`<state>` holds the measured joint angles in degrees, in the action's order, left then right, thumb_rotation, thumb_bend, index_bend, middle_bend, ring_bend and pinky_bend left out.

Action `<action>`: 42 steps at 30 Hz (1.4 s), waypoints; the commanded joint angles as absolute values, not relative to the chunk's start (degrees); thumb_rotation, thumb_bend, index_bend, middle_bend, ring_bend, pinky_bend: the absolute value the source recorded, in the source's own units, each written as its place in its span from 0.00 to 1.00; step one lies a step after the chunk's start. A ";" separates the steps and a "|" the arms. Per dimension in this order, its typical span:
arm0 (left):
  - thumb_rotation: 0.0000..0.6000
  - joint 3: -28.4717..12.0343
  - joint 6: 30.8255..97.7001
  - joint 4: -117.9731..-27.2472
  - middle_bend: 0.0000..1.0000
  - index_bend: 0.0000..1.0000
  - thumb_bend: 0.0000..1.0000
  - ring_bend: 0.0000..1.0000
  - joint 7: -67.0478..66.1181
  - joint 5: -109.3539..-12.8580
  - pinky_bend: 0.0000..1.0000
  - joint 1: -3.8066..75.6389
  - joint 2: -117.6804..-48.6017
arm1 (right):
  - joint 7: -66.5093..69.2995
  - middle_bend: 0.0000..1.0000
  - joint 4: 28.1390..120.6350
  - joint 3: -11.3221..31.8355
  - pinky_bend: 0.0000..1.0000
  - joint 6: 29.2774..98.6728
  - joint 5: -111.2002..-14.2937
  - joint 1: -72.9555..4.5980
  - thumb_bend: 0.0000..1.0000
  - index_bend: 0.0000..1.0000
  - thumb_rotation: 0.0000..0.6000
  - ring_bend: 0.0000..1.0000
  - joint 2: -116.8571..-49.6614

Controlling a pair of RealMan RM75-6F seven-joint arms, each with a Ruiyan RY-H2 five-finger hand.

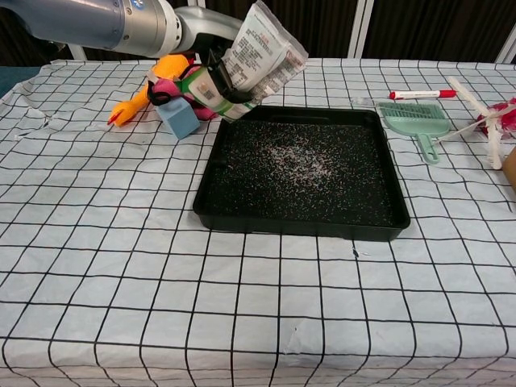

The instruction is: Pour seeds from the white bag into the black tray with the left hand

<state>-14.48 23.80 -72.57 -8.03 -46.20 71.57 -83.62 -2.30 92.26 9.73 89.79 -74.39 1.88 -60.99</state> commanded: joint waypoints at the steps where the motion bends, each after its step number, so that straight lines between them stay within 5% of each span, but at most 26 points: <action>1: 1.00 -10.45 22.83 -73.42 0.55 0.55 0.70 0.41 -11.64 -41.66 0.53 75.11 -81.91 | -2.36 0.04 92.19 9.71 0.31 89.55 -74.21 1.84 0.19 0.25 1.00 0.15 -60.98; 19: 1.00 4.00 29.09 -79.04 0.59 0.58 0.71 0.44 -21.95 -21.59 0.53 89.16 -79.10 | -2.06 0.04 91.88 10.00 0.31 89.17 -73.67 1.80 0.19 0.25 1.00 0.15 -61.00; 42: 1.00 9.57 32.91 -81.47 0.59 0.58 0.71 0.44 -30.43 -11.72 0.53 95.49 -79.73 | -2.08 0.04 91.94 10.17 0.31 89.29 -73.57 1.86 0.19 0.25 1.00 0.15 -60.94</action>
